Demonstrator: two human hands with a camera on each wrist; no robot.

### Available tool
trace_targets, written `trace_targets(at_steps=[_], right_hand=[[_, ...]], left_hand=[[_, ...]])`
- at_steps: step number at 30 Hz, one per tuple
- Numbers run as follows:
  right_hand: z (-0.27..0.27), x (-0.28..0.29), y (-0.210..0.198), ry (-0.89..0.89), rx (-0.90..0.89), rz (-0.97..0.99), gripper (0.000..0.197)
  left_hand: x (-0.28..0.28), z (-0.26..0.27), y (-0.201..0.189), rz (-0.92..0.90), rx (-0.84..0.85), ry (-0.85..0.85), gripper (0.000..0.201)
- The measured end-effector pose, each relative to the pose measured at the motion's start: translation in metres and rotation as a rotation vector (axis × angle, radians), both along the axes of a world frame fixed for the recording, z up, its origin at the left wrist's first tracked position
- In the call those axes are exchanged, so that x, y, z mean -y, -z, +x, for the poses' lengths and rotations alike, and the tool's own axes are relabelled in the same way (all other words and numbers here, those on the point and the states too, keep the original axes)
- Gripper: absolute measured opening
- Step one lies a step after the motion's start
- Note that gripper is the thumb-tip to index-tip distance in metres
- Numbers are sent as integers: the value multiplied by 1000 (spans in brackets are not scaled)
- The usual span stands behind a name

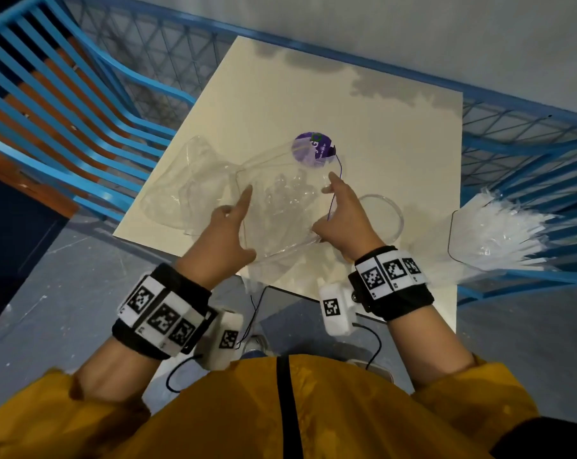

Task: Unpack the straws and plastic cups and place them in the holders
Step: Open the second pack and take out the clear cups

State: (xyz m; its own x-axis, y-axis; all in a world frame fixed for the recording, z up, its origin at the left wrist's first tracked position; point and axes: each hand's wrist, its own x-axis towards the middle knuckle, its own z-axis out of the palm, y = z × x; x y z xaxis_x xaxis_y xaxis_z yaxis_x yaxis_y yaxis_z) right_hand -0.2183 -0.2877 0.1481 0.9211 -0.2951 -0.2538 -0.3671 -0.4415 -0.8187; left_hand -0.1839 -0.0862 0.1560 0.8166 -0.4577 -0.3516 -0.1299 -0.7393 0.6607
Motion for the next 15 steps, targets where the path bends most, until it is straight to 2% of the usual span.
trace_targets(at_steps=[2,4,8,12,15], right_hand=[[-3,-2,7,-35,-16,128,97],[-6,1,12,-104,-49,225,106],[-10,1,19,-294,-201,141,119],[-1,-7,38,-312,-210,95,124],[6,-11,53,-389,-203,42,138]], left_hand=[[-3,0,13,-177,-147,-20,97],[-9,4,22,-261,-168,-25,106],[-17,12,36,-174,-51,-15,143],[-11,27,50,-318,-207,-98,147],[0,36,57,-261,-258,9,146]])
